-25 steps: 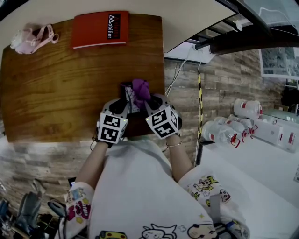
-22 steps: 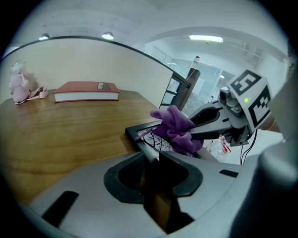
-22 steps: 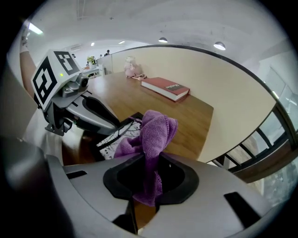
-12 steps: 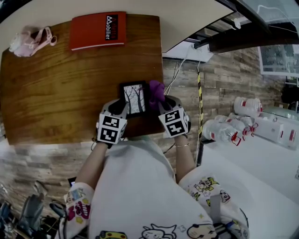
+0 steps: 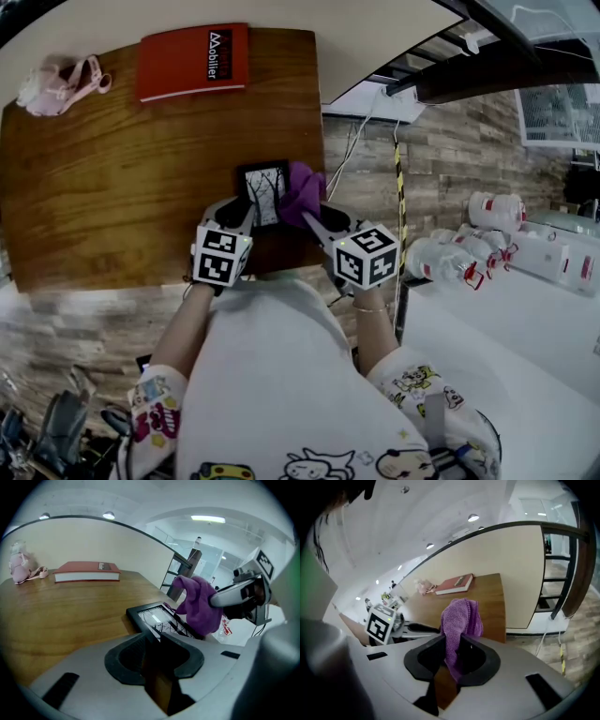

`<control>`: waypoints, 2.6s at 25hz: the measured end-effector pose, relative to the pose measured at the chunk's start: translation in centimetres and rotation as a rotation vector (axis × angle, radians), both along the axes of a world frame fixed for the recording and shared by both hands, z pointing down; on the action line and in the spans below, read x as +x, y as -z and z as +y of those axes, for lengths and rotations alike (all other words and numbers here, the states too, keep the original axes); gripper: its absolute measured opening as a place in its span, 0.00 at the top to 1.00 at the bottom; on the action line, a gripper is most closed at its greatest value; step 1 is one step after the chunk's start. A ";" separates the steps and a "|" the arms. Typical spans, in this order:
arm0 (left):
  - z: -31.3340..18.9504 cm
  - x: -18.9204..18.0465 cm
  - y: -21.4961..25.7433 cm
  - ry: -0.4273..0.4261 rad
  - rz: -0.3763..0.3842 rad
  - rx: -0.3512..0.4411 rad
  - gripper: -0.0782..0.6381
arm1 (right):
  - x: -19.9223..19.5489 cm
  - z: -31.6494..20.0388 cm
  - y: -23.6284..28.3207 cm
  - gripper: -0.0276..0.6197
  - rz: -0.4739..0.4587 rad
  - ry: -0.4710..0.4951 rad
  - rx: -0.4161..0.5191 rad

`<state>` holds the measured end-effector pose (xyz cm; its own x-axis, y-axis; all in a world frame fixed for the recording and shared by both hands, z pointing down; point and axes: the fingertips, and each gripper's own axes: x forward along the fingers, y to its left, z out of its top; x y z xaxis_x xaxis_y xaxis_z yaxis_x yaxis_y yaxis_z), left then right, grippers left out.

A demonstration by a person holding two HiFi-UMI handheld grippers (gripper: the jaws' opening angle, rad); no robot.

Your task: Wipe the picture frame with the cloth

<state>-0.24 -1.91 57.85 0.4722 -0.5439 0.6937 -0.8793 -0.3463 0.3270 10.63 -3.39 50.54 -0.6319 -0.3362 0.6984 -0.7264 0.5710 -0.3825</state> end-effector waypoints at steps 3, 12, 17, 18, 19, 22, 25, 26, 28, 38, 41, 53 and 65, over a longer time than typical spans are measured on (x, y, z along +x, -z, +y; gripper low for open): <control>0.0 0.0 0.0 -0.001 -0.002 0.000 0.76 | -2.4 2.4 0.0 0.85 -0.096 0.021 -0.097; 0.0 0.0 -0.1 -0.001 0.003 -0.003 0.76 | -6.7 6.2 -4.7 0.85 -0.213 -0.021 -0.336; 0.0 0.0 -0.1 0.000 0.008 -0.009 0.76 | -7.5 5.7 -5.7 0.85 -0.225 -0.063 -0.313; 0.0 0.0 -0.1 0.001 0.008 -0.009 0.76 | -7.5 5.6 -5.8 0.86 -0.223 -0.065 -0.307; 0.0 0.0 -0.1 0.002 0.008 -0.008 0.76 | -7.4 5.6 -5.9 0.86 -0.223 -0.065 -0.302; 0.0 0.0 -0.1 0.000 0.004 -0.004 0.76 | -7.1 5.5 -6.0 0.86 -0.221 -0.067 -0.296; 0.1 0.0 -0.1 0.000 0.006 -0.005 0.76 | -6.6 5.5 -6.1 0.86 -0.186 -0.057 -0.281; 0.1 0.1 -0.1 0.000 0.007 -0.005 0.76 | -6.4 5.4 -6.1 0.86 -0.172 -0.054 -0.276; 0.1 0.1 -0.1 0.001 0.006 -0.005 0.76 | -5.9 5.3 -6.2 0.86 -0.150 -0.055 -0.270; 0.1 0.1 -0.1 -0.002 0.006 -0.006 0.76 | -3.2 4.8 -6.3 0.86 -0.107 -0.113 -0.258; 0.2 0.0 0.0 -0.002 0.007 -0.007 0.76 | -2.3 4.6 -6.2 0.86 -0.079 -0.126 -0.240; 0.1 0.1 0.0 -0.003 0.006 -0.003 0.76 | 0.7 4.2 -6.0 0.85 -0.022 -0.172 -0.205; 0.1 0.1 0.0 -0.002 0.008 -0.005 0.76 | 6.0 3.0 -5.9 0.86 0.046 -0.287 -0.180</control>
<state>-0.16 -1.83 57.80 0.4787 -0.5393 0.6928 -0.8760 -0.3461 0.3359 16.65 -0.36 56.48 -0.4960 -0.3647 0.7881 -0.8665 0.2674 -0.4215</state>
